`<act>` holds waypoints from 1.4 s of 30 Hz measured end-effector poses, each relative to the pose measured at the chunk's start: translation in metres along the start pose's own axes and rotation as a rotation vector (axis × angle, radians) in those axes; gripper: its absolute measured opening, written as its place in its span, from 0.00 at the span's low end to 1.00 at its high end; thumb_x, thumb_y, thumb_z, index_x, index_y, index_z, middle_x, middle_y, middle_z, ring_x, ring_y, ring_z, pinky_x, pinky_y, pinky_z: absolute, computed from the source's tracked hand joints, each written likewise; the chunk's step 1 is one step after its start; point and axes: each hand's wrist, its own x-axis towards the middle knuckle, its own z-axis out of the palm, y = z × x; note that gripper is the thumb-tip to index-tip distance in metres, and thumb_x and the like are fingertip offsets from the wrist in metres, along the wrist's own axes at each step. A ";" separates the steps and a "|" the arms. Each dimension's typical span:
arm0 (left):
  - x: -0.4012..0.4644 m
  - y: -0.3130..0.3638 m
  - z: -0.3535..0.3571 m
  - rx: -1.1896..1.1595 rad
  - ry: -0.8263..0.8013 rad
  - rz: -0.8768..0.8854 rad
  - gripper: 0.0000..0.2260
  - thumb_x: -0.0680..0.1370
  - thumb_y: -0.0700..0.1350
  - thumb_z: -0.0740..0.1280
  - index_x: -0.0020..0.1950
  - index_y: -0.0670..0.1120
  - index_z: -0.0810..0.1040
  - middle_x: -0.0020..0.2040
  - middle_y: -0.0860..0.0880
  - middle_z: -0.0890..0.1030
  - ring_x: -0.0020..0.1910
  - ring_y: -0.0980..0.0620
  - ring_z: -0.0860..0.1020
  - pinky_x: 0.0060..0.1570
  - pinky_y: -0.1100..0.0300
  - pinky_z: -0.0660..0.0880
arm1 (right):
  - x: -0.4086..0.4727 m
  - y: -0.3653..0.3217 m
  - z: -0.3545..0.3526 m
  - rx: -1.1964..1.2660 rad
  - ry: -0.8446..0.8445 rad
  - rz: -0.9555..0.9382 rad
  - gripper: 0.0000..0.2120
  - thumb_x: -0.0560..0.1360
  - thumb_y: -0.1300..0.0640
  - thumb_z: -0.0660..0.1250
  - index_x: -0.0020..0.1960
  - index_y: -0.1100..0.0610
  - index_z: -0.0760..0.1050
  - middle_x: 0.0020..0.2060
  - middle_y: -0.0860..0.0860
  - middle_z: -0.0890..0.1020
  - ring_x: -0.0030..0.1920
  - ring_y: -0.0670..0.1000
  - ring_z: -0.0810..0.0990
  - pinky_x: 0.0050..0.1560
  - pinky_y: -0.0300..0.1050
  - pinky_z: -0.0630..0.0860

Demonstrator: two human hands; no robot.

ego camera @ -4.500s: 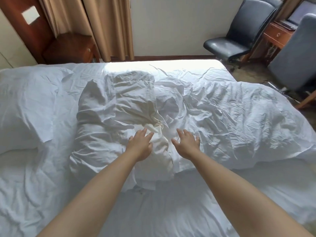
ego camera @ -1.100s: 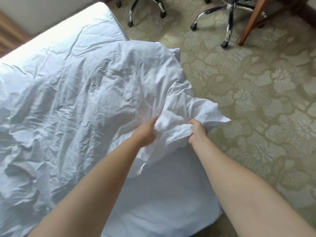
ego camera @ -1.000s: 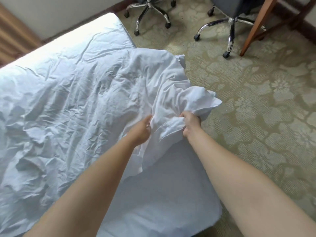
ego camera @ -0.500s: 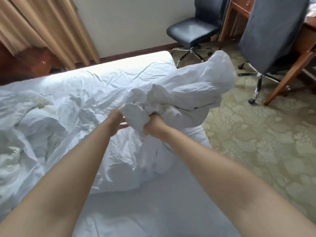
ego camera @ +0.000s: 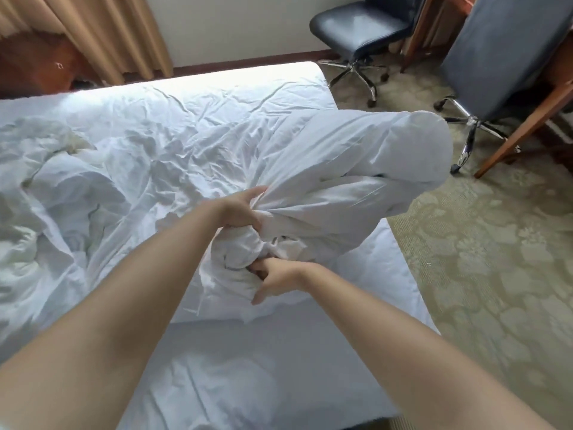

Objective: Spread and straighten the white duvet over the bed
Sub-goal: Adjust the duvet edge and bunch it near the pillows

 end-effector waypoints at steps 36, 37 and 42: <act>0.018 0.035 0.077 0.065 -0.006 0.025 0.53 0.58 0.58 0.78 0.75 0.64 0.50 0.72 0.51 0.65 0.67 0.51 0.70 0.63 0.53 0.72 | -0.005 0.021 -0.140 0.527 1.059 0.138 0.32 0.75 0.62 0.61 0.77 0.54 0.54 0.69 0.53 0.72 0.67 0.56 0.71 0.63 0.41 0.66; 0.011 0.025 0.074 -0.007 0.038 0.021 0.55 0.55 0.65 0.78 0.74 0.66 0.49 0.74 0.51 0.63 0.69 0.51 0.69 0.66 0.51 0.71 | -0.010 0.001 -0.132 0.509 1.057 0.070 0.33 0.74 0.63 0.61 0.76 0.52 0.54 0.68 0.52 0.72 0.67 0.55 0.72 0.62 0.39 0.66; -0.062 -0.020 0.044 -0.052 0.358 -0.057 0.55 0.64 0.60 0.75 0.75 0.62 0.36 0.70 0.47 0.69 0.65 0.45 0.72 0.62 0.49 0.72 | -0.014 -0.109 -0.074 0.377 0.995 -0.165 0.33 0.73 0.67 0.60 0.75 0.48 0.59 0.66 0.49 0.74 0.66 0.53 0.72 0.62 0.38 0.69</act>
